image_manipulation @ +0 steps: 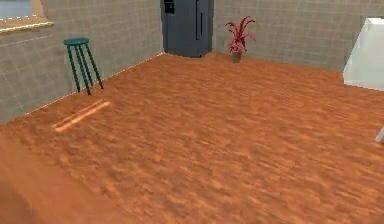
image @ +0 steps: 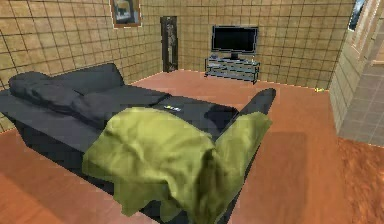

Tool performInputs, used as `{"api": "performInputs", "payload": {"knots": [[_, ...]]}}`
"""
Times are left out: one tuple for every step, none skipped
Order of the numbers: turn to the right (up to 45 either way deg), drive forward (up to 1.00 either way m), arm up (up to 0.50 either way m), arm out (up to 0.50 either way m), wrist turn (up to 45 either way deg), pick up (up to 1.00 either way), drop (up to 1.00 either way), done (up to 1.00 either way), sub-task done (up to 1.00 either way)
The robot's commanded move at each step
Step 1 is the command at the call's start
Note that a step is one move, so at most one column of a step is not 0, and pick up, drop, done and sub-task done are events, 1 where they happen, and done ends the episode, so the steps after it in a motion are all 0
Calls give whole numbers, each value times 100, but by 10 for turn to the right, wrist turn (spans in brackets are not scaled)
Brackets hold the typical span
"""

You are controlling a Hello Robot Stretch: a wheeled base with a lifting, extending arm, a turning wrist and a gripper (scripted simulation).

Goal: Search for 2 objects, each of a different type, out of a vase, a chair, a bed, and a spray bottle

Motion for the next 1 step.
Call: {"api": "performInputs", "payload": {"knots": [[-90, 0, 0, 0, 0, 0, 0, 0, 0]]}}
